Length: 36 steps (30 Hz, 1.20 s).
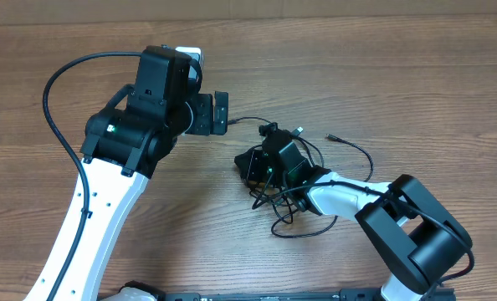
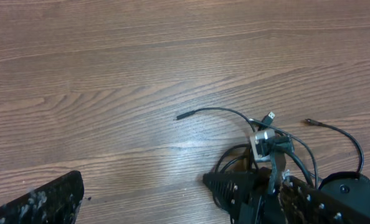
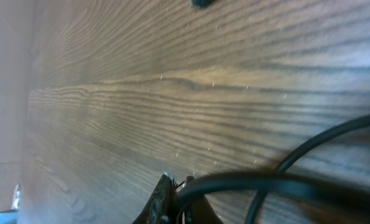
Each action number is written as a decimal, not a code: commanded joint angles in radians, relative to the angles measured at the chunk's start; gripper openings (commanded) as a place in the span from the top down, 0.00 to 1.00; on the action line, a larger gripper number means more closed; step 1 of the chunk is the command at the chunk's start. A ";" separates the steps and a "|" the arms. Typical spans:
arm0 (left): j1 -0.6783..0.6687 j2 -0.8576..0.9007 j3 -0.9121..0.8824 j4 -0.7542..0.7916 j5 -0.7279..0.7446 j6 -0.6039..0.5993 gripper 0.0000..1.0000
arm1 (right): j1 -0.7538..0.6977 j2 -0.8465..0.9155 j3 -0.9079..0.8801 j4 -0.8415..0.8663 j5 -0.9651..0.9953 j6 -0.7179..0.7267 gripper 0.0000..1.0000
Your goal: Untangle cables
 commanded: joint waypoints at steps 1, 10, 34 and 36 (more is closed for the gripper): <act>-0.001 -0.019 0.014 0.002 -0.010 0.016 0.00 | 0.015 0.013 0.006 0.002 -0.049 -0.002 0.96; -0.001 -0.019 0.014 0.002 -0.010 0.016 0.00 | -0.058 -0.150 0.020 -0.066 -0.123 -0.052 0.96; -0.001 -0.019 0.014 0.002 -0.010 0.016 0.00 | -0.410 -0.752 0.966 -0.773 0.217 -0.299 0.96; -0.001 -0.019 0.014 0.002 -0.010 0.016 0.00 | -0.410 -0.752 1.008 -0.770 0.257 -0.348 0.96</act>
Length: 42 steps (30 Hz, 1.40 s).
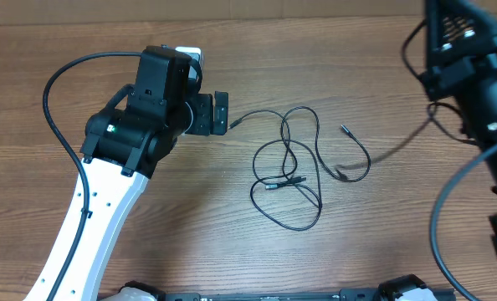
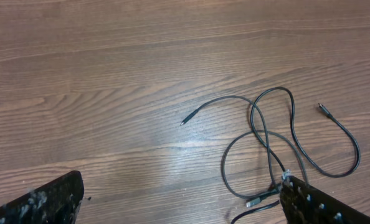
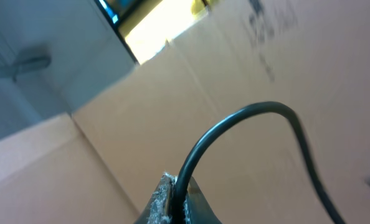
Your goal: Untangle cables
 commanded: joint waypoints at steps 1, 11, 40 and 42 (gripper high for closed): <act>-0.001 -0.019 0.014 0.002 -0.009 0.016 0.00 | -0.004 0.001 0.086 0.007 0.116 -0.078 0.96; -0.001 -0.019 0.014 0.002 -0.009 0.016 0.00 | -0.004 0.009 0.126 -0.163 0.804 -0.364 0.96; -0.001 -0.019 0.014 0.002 -0.009 0.016 0.00 | -1.162 0.431 0.126 -0.726 0.310 -0.020 0.96; -0.001 -0.019 0.014 0.002 -0.009 0.016 0.00 | -1.209 0.496 0.125 -0.759 0.257 -0.007 0.96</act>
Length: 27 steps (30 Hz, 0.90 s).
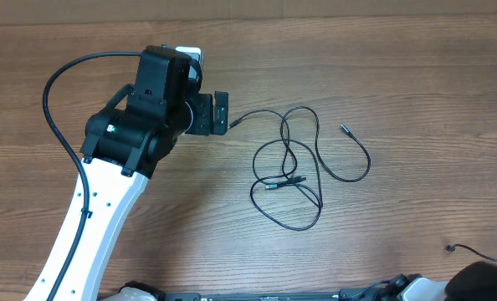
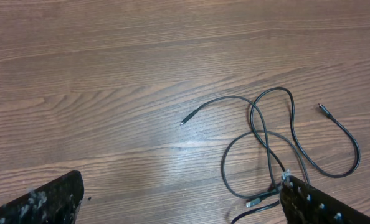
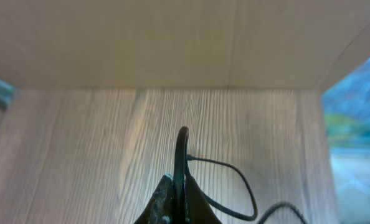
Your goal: Untangle cables
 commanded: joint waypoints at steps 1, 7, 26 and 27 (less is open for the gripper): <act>-0.001 -0.019 0.014 0.002 -0.009 0.016 0.00 | -0.054 0.064 0.011 -0.029 -0.122 0.050 0.96; -0.001 -0.019 0.014 0.002 -0.009 0.016 0.00 | -0.117 0.161 0.006 -0.041 -0.139 0.101 0.96; -0.001 -0.019 0.014 0.002 -0.009 0.016 0.00 | -0.175 0.348 0.004 -0.016 -0.164 0.173 0.16; -0.001 -0.019 0.014 0.002 -0.009 0.016 0.01 | -0.174 0.348 0.004 -0.020 -0.165 0.173 0.09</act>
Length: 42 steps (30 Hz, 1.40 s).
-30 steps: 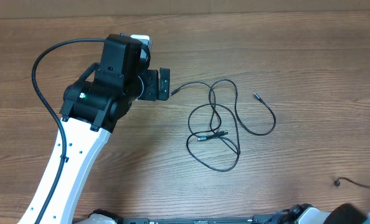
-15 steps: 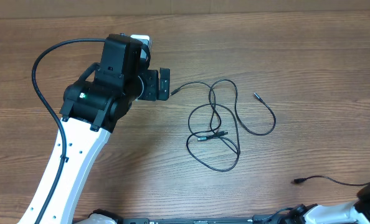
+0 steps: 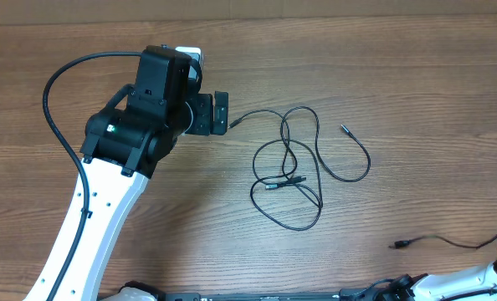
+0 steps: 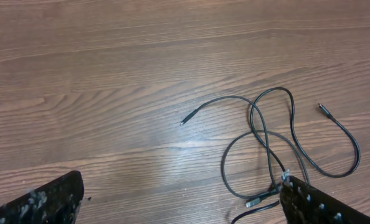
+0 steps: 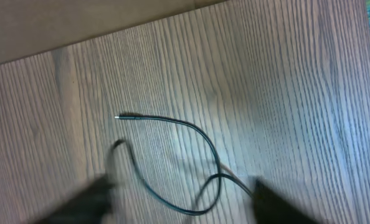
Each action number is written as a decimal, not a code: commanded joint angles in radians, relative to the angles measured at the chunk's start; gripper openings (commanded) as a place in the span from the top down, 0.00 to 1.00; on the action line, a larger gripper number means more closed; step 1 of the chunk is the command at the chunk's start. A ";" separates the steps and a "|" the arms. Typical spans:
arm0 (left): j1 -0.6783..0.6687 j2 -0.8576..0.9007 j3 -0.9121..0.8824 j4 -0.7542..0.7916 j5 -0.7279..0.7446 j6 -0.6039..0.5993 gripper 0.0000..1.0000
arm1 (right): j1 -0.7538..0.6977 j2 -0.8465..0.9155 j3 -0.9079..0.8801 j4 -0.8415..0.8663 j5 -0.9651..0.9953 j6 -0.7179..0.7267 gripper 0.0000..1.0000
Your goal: Untangle cables
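A tangle of thin black cables (image 3: pixel 289 167) lies mid-table, one loose end pointing at my left gripper (image 3: pixel 222 113). That gripper hovers just left of the tangle, open and empty. In the left wrist view the cables (image 4: pixel 266 140) lie ahead and to the right of the left gripper (image 4: pixel 179 196), whose right fingertip (image 4: pixel 316 202) hangs over their near edge. A separate black cable (image 3: pixel 437 241) rests at the front right. In the right wrist view this cable (image 5: pixel 172 155) loops on the wood between the blurred, spread fingers of my right gripper (image 5: pixel 185 202).
Brown wood-grain table (image 3: pixel 382 67) all round. My left arm (image 3: pixel 89 209) crosses the left half with its own thick black lead. A cardboard wall (image 5: pixel 79 22) stands past the table's edge in the right wrist view.
My right gripper was shut on a black cable at the front right corner; now it is open and that cable lies on the table there. The left arm and the tangle have not moved.
My right gripper was first down in the tangle, shut on a cable. Then it was high at the far right with that cable, leaving a smaller tangle. Then it was at the front right corner, still shut. Now the cable lies loose there.
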 commanded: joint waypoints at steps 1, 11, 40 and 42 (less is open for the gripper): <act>-0.001 -0.019 0.014 0.002 -0.009 0.016 0.00 | -0.008 0.000 0.004 -0.002 -0.005 0.007 0.06; -0.001 -0.019 0.014 0.002 -0.009 0.016 0.00 | 0.019 0.000 0.004 -0.009 -0.319 -0.187 0.00; -0.001 -0.019 0.014 0.002 -0.009 0.016 0.00 | 0.435 0.259 -0.211 0.161 -0.129 -0.478 0.00; -0.001 -0.019 0.014 0.002 -0.009 0.016 0.00 | 0.435 0.278 -0.211 0.160 -0.065 -0.433 0.00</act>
